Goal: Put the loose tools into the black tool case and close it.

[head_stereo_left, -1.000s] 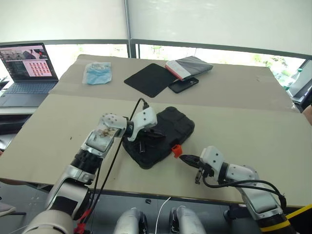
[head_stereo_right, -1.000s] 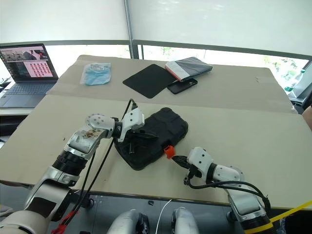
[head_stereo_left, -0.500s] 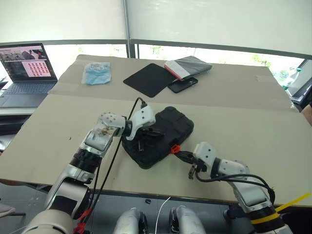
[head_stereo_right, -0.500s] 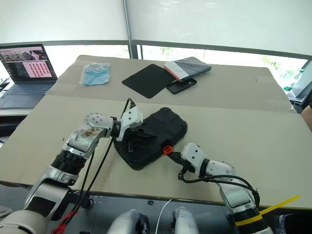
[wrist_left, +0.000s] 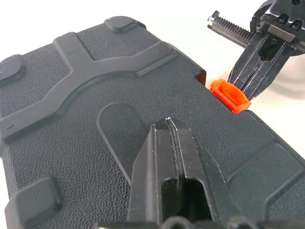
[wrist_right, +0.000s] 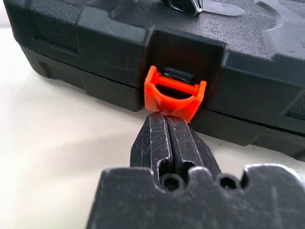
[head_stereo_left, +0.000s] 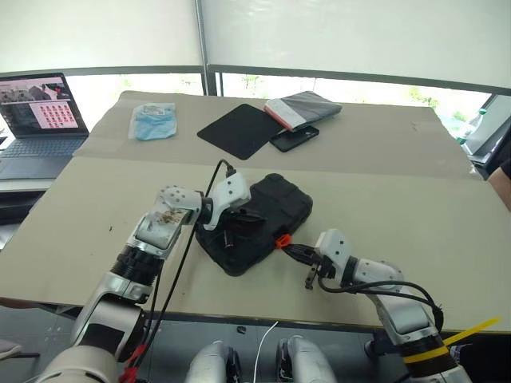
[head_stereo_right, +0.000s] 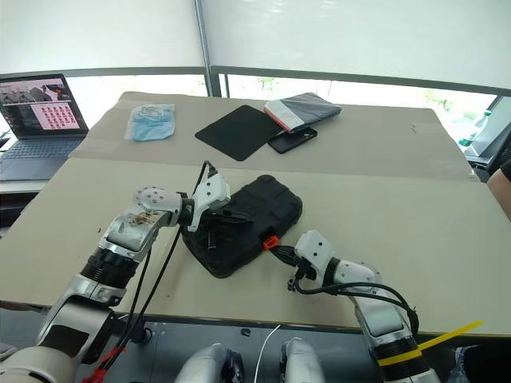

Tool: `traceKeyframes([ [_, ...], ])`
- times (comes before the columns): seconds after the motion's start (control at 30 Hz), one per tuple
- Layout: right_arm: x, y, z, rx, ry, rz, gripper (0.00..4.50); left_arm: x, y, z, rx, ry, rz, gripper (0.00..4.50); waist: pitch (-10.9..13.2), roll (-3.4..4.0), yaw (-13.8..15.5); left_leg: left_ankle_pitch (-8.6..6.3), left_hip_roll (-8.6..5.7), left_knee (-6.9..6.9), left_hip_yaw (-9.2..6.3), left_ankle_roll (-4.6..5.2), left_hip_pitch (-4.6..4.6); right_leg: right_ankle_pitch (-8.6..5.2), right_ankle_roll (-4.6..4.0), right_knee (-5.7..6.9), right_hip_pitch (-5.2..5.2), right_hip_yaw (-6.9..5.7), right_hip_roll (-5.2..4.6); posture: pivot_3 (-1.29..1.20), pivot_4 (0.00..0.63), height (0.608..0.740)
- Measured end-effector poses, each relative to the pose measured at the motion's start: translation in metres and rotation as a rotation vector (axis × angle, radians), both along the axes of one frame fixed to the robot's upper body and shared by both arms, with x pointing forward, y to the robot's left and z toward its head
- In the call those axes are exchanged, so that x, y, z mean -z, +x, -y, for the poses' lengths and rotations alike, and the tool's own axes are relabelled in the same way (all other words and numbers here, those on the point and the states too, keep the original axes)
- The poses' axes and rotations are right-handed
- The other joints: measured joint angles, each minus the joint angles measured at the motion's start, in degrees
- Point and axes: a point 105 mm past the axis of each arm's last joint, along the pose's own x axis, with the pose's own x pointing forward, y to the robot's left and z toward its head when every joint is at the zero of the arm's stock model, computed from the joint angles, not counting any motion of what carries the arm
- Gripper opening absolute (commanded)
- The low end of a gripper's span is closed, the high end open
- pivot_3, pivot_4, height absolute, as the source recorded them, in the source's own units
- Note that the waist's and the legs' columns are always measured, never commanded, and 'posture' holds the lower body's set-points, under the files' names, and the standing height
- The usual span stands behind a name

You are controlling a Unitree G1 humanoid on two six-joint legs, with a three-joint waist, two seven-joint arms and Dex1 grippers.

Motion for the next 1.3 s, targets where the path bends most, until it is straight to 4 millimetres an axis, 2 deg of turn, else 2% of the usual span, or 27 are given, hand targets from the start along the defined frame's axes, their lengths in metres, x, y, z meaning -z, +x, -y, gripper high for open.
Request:
traceKeyframes([
  [0.63,-0.002,-0.001,0.000,-0.014,0.046,-0.043,0.09,0.003,-0.004,-0.003,-0.007,0.012,-0.027,0.00,0.0,0.00,-0.1,-0.06,0.01,-0.30,-0.01,-0.20,0.15,-0.06,-0.10,-0.01,0.00,0.01,0.02,0.00,0.150,0.740],
  [0.73,-0.009,-0.002,-0.001,-0.026,0.063,-0.028,0.09,0.003,-0.004,-0.003,-0.009,0.014,-0.028,0.00,0.0,0.00,-0.1,-0.08,0.01,-0.31,0.00,-0.18,0.17,-0.06,-0.10,-0.01,0.00,0.02,0.03,0.00,0.150,0.740],
  [0.9,-0.042,0.004,-0.007,-0.055,0.100,0.078,0.09,0.004,-0.006,-0.003,0.000,0.020,-0.035,0.00,0.0,0.03,0.0,-0.18,0.03,-0.43,-0.02,-0.10,0.39,-0.09,-0.14,-0.01,0.11,0.02,0.02,0.00,0.150,0.740],
  [0.97,-0.050,0.004,-0.011,-0.071,0.110,0.101,0.09,0.004,-0.007,-0.002,0.009,0.021,-0.035,0.00,0.0,0.05,0.2,-0.18,0.02,-0.45,-0.05,-0.10,0.38,-0.13,-0.20,-0.03,0.11,-0.01,0.01,0.00,0.150,0.740],
  [1.1,-0.048,0.005,-0.016,-0.082,0.111,0.094,0.09,0.003,-0.009,-0.001,0.021,0.020,-0.037,0.00,0.0,0.04,0.4,-0.09,-0.01,-0.44,-0.05,-0.27,0.33,-0.15,-0.25,-0.08,0.14,-0.02,-0.01,0.00,0.150,0.740],
  [1.27,-0.048,0.004,-0.010,-0.066,0.120,0.088,0.09,0.004,-0.011,-0.003,0.024,-0.016,-0.026,0.00,0.0,0.04,0.5,-0.11,-0.03,-0.44,-0.05,-0.25,0.31,-0.15,-0.24,-0.09,0.13,-0.01,-0.05,0.00,0.150,0.740],
  [1.3,-0.049,0.003,-0.005,-0.055,0.117,0.094,0.03,0.002,-0.013,-0.004,0.024,-0.068,-0.024,0.26,0.0,0.06,0.5,-0.12,-0.03,-0.45,-0.04,-0.24,0.30,-0.16,-0.24,-0.10,0.10,0.00,-0.06,0.00,0.150,0.740],
])
